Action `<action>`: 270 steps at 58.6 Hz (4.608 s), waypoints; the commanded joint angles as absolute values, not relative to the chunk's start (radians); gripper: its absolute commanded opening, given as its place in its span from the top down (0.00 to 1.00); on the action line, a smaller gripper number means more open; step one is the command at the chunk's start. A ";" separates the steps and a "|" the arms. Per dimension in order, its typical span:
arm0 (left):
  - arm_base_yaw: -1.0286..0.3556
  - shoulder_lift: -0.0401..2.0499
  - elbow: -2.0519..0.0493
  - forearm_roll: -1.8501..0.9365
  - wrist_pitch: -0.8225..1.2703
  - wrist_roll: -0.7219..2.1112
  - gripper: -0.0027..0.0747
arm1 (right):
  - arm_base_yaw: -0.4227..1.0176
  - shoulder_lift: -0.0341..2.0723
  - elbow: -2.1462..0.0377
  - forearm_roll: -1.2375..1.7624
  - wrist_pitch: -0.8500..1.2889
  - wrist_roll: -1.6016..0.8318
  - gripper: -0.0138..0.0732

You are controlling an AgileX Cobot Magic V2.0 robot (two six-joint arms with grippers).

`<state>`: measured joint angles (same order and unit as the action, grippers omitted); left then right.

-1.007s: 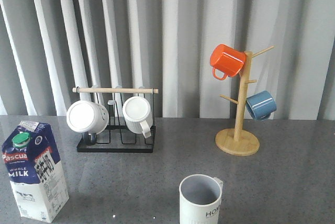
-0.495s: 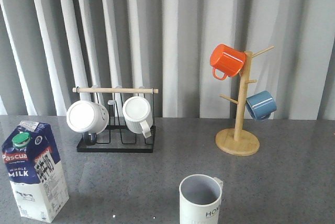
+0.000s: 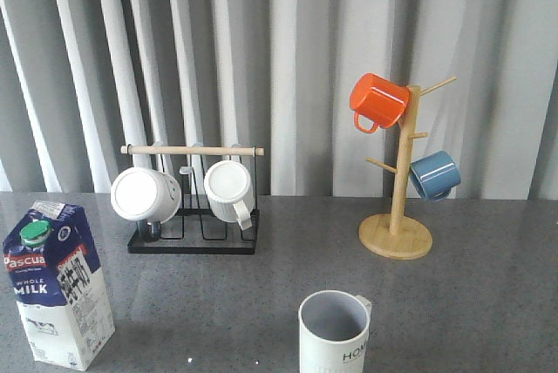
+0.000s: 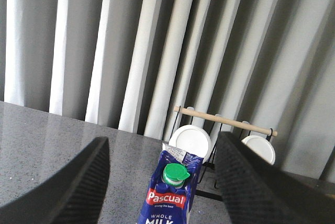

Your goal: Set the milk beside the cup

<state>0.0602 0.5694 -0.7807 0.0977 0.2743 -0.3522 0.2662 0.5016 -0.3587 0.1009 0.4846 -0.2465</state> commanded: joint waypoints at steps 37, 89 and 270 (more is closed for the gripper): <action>0.059 0.869 -1.276 -0.221 0.671 0.181 0.26 | 0.266 0.503 -0.386 0.107 0.401 -0.225 0.85; 0.059 1.437 -1.697 -0.278 0.953 0.230 0.26 | 0.266 0.503 -0.384 0.106 0.402 -0.224 0.85; -0.274 1.810 -2.082 -0.455 1.151 0.240 0.97 | 0.266 0.503 -0.382 0.106 0.406 -0.223 0.85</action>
